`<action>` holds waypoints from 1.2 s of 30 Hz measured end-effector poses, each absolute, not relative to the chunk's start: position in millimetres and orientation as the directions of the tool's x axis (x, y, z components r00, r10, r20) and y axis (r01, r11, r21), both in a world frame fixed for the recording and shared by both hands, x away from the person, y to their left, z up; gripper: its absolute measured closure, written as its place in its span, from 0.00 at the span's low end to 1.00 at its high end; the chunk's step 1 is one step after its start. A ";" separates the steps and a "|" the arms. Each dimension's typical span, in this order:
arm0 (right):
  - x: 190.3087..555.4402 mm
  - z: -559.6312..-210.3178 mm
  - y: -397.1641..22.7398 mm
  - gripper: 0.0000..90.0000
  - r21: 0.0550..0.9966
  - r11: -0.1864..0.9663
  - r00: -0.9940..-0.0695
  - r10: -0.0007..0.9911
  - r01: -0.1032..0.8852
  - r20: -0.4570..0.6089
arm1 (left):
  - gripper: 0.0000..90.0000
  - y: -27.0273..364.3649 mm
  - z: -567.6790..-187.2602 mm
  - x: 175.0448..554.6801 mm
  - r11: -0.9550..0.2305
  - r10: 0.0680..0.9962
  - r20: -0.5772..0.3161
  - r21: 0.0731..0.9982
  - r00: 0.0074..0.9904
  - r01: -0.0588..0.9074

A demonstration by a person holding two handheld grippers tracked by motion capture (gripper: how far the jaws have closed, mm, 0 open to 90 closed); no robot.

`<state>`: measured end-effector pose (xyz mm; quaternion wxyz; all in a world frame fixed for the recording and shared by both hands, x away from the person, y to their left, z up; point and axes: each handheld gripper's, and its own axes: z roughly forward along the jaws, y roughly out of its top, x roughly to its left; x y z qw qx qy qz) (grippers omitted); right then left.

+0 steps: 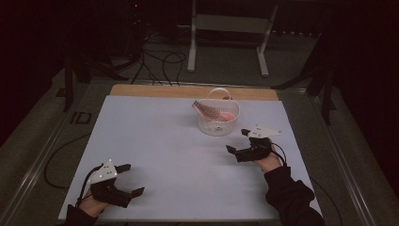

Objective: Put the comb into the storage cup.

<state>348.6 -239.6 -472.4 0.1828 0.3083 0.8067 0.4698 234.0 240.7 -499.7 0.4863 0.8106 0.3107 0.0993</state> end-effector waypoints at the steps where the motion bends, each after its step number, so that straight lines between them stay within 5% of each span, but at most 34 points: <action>1: 346.7 -473.6 -240.3 0.09 0.870 0.363 -0.740 0.672 0.332 0.003 | 0.00 240.7 -499.7 234.0 -0.334 0.600 -0.141 0.850 0.787 0.407; 36: 278.8 -501.0 -277.8 0.09 0.853 0.376 -0.722 0.692 0.362 0.002 | 0.00 241.5 -499.4 233.1 -0.334 0.598 -0.140 0.851 0.789 0.405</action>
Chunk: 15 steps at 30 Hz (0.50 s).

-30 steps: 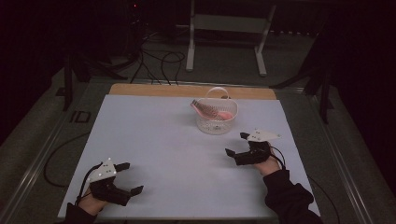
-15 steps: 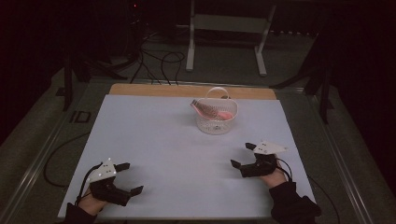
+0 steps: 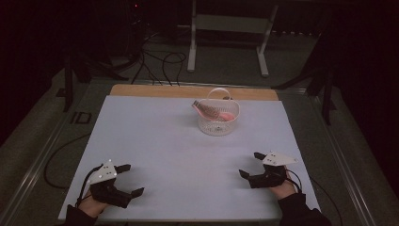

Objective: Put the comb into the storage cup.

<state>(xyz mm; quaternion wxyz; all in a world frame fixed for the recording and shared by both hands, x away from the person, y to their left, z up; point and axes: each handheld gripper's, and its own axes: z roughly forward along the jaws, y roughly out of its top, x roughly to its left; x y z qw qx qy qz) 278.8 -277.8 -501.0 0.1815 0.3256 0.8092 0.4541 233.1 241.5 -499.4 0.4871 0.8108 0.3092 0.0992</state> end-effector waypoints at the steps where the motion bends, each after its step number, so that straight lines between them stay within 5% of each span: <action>1: 277.8 -501.3 -278.3 0.09 0.851 0.373 -0.719 0.696 0.368 0.006 | 0.00 241.5 -499.4 233.1 -0.334 0.598 -0.140 0.851 0.789 0.405; 15: 260.8 -511.1 -292.3 0.09 0.839 0.385 -0.698 0.716 0.385 -0.008 | 0.00 240.7 -499.8 232.6 -0.337 0.595 -0.141 0.850 0.791 0.405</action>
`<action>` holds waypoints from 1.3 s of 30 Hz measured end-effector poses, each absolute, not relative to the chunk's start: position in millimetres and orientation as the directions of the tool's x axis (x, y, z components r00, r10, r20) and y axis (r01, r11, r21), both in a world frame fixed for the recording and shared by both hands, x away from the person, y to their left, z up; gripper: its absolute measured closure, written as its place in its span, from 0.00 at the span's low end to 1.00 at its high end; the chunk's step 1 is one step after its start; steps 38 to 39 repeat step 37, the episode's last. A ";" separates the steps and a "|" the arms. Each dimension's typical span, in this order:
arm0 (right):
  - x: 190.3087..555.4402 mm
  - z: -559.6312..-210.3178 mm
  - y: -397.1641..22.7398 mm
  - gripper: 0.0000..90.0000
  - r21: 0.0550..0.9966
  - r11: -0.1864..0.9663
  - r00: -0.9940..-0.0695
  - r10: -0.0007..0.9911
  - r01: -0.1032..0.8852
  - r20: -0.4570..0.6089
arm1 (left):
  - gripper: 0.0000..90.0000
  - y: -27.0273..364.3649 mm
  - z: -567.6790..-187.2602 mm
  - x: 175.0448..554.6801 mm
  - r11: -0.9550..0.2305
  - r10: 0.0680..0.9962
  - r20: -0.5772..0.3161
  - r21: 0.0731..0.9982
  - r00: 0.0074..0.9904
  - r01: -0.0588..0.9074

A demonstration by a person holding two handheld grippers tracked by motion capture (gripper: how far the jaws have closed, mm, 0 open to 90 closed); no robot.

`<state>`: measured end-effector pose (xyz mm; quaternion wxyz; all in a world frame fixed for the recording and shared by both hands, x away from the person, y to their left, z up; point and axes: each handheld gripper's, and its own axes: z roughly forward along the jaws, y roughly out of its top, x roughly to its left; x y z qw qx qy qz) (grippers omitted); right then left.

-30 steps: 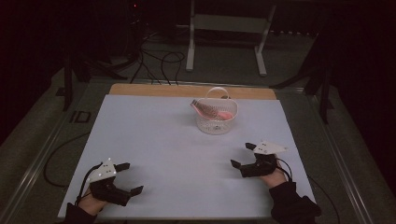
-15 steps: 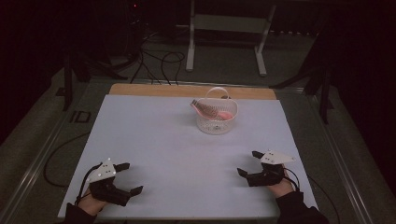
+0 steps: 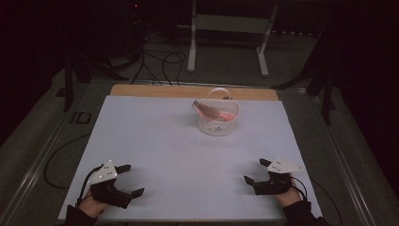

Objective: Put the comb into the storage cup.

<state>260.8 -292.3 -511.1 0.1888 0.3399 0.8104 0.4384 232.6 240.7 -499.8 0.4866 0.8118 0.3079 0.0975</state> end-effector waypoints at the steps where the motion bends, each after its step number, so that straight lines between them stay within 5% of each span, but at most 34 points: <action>1: 260.8 -511.1 -292.3 0.09 0.839 0.385 -0.698 0.716 0.385 -0.008 | 0.00 240.7 -499.8 232.6 -0.337 0.595 -0.141 0.850 0.791 0.405; 39: 265.2 -512.7 -284.7 0.09 0.842 0.395 -0.705 0.709 0.367 -0.026 | 0.00 240.5 -500.0 232.0 -0.337 0.600 -0.132 0.853 0.789 0.399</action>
